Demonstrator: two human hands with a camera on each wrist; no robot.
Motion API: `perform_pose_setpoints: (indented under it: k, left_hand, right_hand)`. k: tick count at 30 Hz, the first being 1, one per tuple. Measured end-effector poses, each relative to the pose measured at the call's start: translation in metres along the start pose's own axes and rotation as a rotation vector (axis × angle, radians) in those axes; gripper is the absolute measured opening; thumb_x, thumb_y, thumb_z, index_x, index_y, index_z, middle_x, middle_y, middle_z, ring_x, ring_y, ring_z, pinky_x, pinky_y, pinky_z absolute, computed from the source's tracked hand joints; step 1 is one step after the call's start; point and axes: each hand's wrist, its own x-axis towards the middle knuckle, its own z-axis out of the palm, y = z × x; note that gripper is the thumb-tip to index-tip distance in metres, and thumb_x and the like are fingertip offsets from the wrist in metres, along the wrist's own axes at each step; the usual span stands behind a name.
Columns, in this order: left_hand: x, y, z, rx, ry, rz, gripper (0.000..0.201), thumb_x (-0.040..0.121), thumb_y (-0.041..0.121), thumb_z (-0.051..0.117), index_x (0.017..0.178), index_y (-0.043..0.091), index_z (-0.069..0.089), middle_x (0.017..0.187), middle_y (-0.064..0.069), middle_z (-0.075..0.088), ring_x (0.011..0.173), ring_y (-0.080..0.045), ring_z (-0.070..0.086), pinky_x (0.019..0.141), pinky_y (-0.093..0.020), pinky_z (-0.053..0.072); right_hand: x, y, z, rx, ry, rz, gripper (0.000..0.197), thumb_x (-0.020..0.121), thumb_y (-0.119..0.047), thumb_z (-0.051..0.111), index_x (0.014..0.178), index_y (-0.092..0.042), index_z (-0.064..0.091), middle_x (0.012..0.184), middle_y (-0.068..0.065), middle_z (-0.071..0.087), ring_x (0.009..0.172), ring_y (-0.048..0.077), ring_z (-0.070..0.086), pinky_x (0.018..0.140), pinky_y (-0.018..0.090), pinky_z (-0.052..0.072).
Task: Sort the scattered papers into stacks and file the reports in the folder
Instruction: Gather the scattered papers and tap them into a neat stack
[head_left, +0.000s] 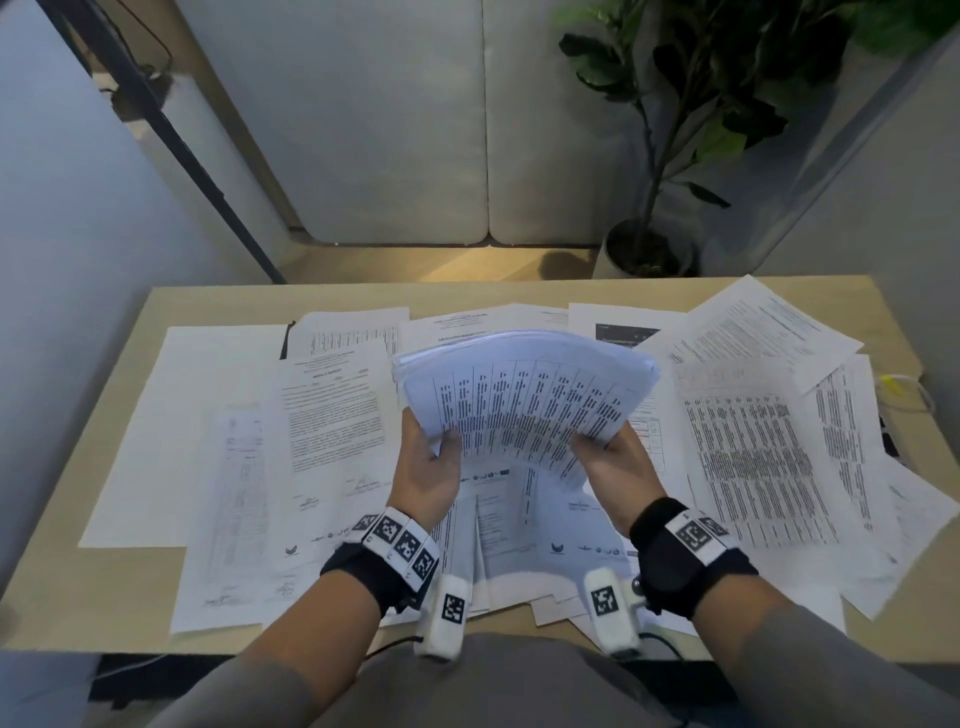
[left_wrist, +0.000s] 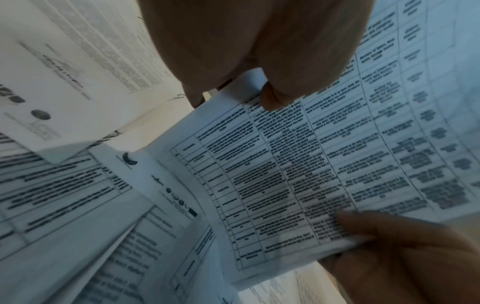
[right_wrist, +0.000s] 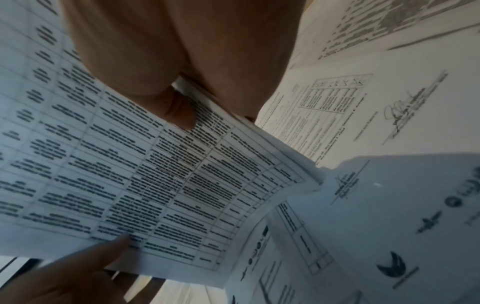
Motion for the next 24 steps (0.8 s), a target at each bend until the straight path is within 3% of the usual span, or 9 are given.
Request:
perform_pose_setpoints:
  k: [3, 6, 10, 13, 16, 18, 20, 22, 24]
  left_hand:
    - [-0.004, 0.007, 0.003, 0.023, -0.028, 0.098, 0.055, 0.106, 0.006, 0.05, 0.151, 0.032, 0.032, 0.141, 0.029, 0.047, 0.13, 0.02, 0.043, 0.113, -0.015, 0.04]
    - [-0.01, 0.013, 0.001, -0.004, -0.083, 0.013, 0.054, 0.108, 0.019, 0.051, 0.141, 0.056, 0.031, 0.138, 0.041, 0.043, 0.125, 0.025, 0.043, 0.103, -0.001, 0.035]
    - [-0.003, 0.021, -0.014, 0.086, -0.144, -0.042, 0.044, 0.106, 0.034, 0.054, 0.143, 0.054, 0.04, 0.143, 0.029, 0.052, 0.128, 0.009, 0.049, 0.109, -0.021, 0.04]
    - [-0.001, 0.021, -0.028, 0.011, -0.251, -0.127, 0.033, 0.1, 0.043, 0.062, 0.122, 0.068, 0.055, 0.128, 0.033, 0.064, 0.124, 0.009, 0.056, 0.106, -0.027, 0.044]
    - [-0.003, 0.005, -0.026, 0.06, -0.279, -0.243, 0.021, 0.102, 0.043, 0.06, 0.121, 0.05, 0.061, 0.118, 0.028, 0.066, 0.116, -0.001, 0.061, 0.111, -0.033, 0.041]
    - [-0.006, -0.013, -0.026, 0.155, -0.244, -0.308, 0.009, 0.104, 0.037, 0.057, 0.111, 0.037, 0.063, 0.102, 0.022, 0.065, 0.099, -0.007, 0.062, 0.102, -0.037, 0.048]
    - [-0.004, -0.031, -0.031, 0.222, -0.178, -0.37, 0.01, 0.105, 0.033, 0.056, 0.098, 0.036, 0.062, 0.093, 0.015, 0.064, 0.095, -0.019, 0.063, 0.09, -0.036, 0.049]
    - [0.002, -0.048, -0.041, 0.272, -0.091, -0.466, 0.014, 0.106, 0.03, 0.054, 0.095, 0.029, 0.063, 0.09, 0.005, 0.066, 0.096, -0.029, 0.064, 0.085, -0.037, 0.048]
    - [0.012, -0.062, -0.053, 0.252, -0.022, -0.578, 0.015, 0.105, 0.029, 0.054, 0.106, 0.02, 0.066, 0.101, -0.005, 0.069, 0.102, -0.032, 0.065, 0.087, -0.037, 0.047]
  right_hand:
    - [0.002, -0.002, -0.002, -0.02, 0.024, -0.008, 0.033, 0.104, -0.007, 0.053, 0.129, -0.026, 0.063, 0.125, -0.011, 0.072, 0.124, 0.012, 0.062, 0.113, 0.05, 0.046]
    - [0.003, 0.001, -0.003, -0.076, 0.082, 0.026, 0.036, 0.104, -0.014, 0.057, 0.137, -0.028, 0.059, 0.133, -0.01, 0.068, 0.128, 0.015, 0.06, 0.115, 0.05, 0.045]
    - [0.013, -0.01, -0.015, -0.08, 0.077, -0.047, 0.041, 0.103, -0.013, 0.06, 0.141, -0.03, 0.055, 0.136, -0.013, 0.066, 0.125, 0.01, 0.062, 0.11, 0.036, 0.047]
    - [0.025, -0.009, -0.024, -0.002, -0.024, -0.027, 0.041, 0.102, -0.006, 0.062, 0.138, -0.025, 0.058, 0.131, -0.011, 0.07, 0.119, 0.008, 0.067, 0.103, 0.031, 0.051]
    - [0.037, 0.016, -0.027, 0.039, -0.173, 0.132, 0.045, 0.099, -0.007, 0.068, 0.14, -0.022, 0.058, 0.135, -0.004, 0.069, 0.124, 0.017, 0.067, 0.107, 0.04, 0.051]
    - [0.039, 0.038, -0.026, -0.074, -0.228, 0.242, 0.024, 0.099, -0.013, 0.069, 0.121, -0.022, 0.064, 0.118, 0.002, 0.073, 0.107, 0.021, 0.071, 0.092, 0.037, 0.057]
    - [0.04, 0.059, -0.032, -0.288, -0.143, 0.284, 0.008, 0.099, -0.021, 0.069, 0.102, -0.02, 0.061, 0.107, 0.006, 0.068, 0.095, 0.023, 0.068, 0.081, 0.034, 0.055]
    - [0.046, 0.08, -0.054, -0.492, 0.052, 0.283, 0.02, 0.096, -0.031, 0.07, 0.108, -0.018, 0.06, 0.116, 0.006, 0.065, 0.104, 0.025, 0.065, 0.086, 0.035, 0.052]
    - [0.053, 0.091, -0.082, -0.616, 0.298, 0.302, 0.039, 0.09, -0.041, 0.074, 0.119, -0.019, 0.059, 0.131, 0.009, 0.06, 0.116, 0.029, 0.06, 0.095, 0.043, 0.053]
